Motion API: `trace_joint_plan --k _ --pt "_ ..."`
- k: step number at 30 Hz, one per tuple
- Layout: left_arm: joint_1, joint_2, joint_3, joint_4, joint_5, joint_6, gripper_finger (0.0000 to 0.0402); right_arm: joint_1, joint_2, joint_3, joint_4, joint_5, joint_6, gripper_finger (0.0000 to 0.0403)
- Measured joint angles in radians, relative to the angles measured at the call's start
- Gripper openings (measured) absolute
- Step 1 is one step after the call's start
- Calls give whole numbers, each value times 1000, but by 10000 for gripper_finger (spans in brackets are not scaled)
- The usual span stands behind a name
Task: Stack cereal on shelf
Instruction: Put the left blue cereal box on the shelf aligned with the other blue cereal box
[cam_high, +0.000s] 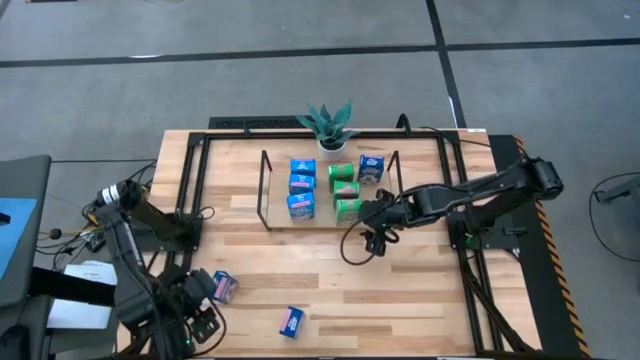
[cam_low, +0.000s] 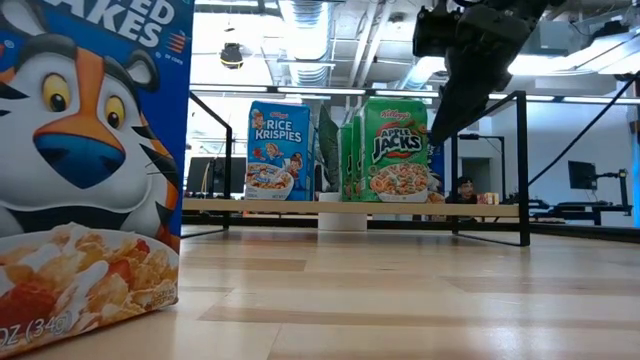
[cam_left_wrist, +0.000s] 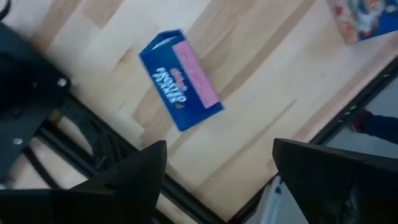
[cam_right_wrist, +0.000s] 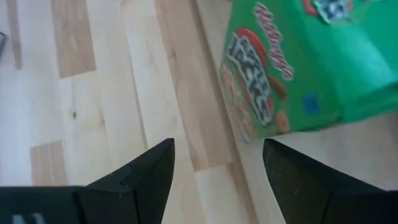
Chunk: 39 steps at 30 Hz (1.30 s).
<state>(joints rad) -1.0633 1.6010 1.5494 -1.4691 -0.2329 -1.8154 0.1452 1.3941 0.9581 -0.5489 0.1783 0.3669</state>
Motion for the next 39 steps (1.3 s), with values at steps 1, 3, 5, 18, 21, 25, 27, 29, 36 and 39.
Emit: trace_joint_plan --k 1,3,5,18,21,25,27,29,36,39 --pt "-8 5 0 -16 1 -11 287 3 0 0 5 0 1 270" --pt "-26 14 0 -57 -7 -42 292 9 0 0 9 0 7 270" --pt "-41 23 0 -97 -30 -87 297 12 -1 0 9 0 10 270" --pt "-75 23 -89 -83 -112 -250 329 12 0 0 12 0 38 270" --pt "-75 22 -108 -69 -146 -273 336 12 0 0 12 0 38 270" --pt "-75 22 -156 -41 -168 -304 339 12 0 0 12 0 45 270" --pt "-75 22 -186 -10 -174 -310 339 13 0 0 12 0 45 270" --pt "-75 22 -217 32 -174 -310 339 13 0 0 12 0 47 270" --pt "-74 22 -309 124 -183 -307 339 13 0 0 11 -1 47 270" --pt "-74 22 -330 158 -185 -290 339 13 0 0 11 -4 55 270"
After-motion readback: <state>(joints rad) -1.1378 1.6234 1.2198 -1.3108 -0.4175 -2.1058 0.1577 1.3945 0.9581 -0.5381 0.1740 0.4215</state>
